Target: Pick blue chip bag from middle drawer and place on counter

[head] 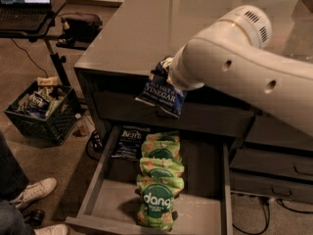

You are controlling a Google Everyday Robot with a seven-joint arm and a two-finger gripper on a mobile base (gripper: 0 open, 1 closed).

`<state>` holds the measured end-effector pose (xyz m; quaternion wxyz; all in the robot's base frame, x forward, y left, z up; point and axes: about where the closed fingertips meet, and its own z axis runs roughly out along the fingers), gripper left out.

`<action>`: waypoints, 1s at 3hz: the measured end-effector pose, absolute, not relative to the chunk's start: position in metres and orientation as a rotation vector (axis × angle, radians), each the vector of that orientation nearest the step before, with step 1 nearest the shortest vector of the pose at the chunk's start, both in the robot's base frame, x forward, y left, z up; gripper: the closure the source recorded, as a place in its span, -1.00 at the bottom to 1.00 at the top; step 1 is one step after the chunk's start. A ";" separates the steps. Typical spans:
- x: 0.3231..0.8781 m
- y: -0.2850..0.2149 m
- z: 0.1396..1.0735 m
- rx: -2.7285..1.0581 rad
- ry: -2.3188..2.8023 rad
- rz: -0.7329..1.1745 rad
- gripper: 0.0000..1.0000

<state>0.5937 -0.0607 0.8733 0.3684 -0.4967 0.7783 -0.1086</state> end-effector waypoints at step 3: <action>0.681 -0.106 0.956 -1.243 1.964 -0.335 1.00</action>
Offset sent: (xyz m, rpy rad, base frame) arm 0.0955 -0.0577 0.1066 -0.0160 -0.0943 -0.0320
